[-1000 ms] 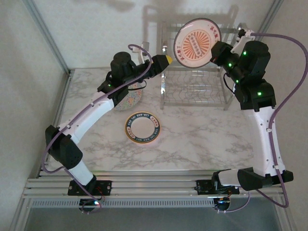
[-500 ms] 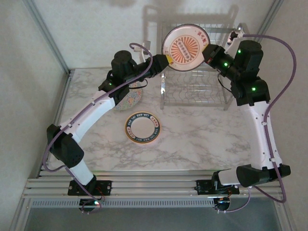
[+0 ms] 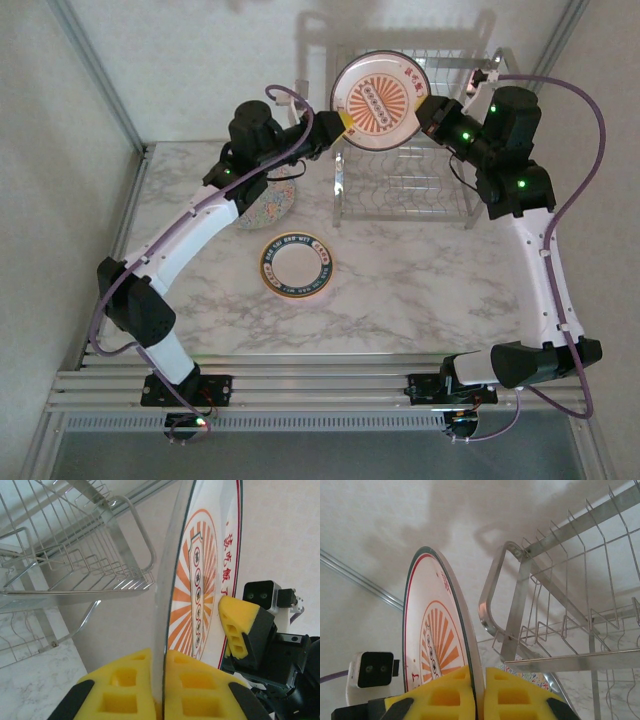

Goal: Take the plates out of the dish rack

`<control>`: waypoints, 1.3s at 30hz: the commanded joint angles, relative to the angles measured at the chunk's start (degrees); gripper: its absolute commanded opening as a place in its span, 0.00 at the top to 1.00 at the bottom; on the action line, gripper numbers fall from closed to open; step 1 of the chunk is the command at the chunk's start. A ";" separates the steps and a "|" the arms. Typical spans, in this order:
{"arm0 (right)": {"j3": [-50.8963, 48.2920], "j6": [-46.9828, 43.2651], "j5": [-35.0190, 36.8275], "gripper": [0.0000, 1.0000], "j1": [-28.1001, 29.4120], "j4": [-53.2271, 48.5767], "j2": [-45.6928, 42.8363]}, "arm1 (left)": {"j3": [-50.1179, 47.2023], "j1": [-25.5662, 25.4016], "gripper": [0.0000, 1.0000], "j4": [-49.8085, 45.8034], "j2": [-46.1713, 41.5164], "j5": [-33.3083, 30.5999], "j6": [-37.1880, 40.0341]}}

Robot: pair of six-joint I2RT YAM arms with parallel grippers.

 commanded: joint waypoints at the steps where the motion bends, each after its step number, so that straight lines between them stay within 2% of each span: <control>1: -1.25 1.71 -1.46 1.00 0.12 0.79 -1.41 | 1.58 -0.90 1.00 2.07 0.25 3.19 5.25; 4: -2.04 0.74 -1.24 0.83 0.06 0.96 -2.34 | 1.43 -0.80 1.00 1.85 -0.43 3.38 5.38; 6: -2.04 -0.66 -1.06 0.64 0.11 0.37 -2.93 | 1.02 -0.73 1.00 1.59 -1.28 3.53 5.34; 7: -1.91 -1.21 -0.82 0.58 0.06 -0.14 -3.12 | 0.79 -0.64 1.00 1.46 -1.65 3.62 5.45; 9: -1.64 -2.98 -0.26 0.47 0.05 -1.55 -3.67 | -0.15 -0.47 1.00 1.24 -2.86 3.88 5.47; 12: -1.75 -5.93 0.78 0.39 0.05 -3.53 -4.90 | -2.34 0.18 1.00 -0.25 -5.14 4.82 5.76; 19: -3.96 -15.36 3.20 0.35 1.42 -9.08 -8.30 | -15.46 4.06 1.00 -7.36 -15.37 4.43 7.94; 27: -12.40 -30.13 6.47 0.33 10.64 -12.55 -14.19 | -35.59 9.99 1.00 -19.99 -29.43 -0.26 10.24; 31: -16.50 -32.80 7.69 0.33 14.27 -13.99 -16.33 | -45.56 11.90 1.00 -25.71 -33.42 -3.96 11.57; 35: -20.90 -32.82 5.59 0.34 15.99 -12.59 -17.94 | -55.55 12.73 1.00 -22.00 -34.40 -6.12 8.72; 39: -23.69 -34.95 4.92 0.34 18.12 -13.12 -18.47 | -62.12 12.79 1.00 -13.94 -33.64 -6.47 4.01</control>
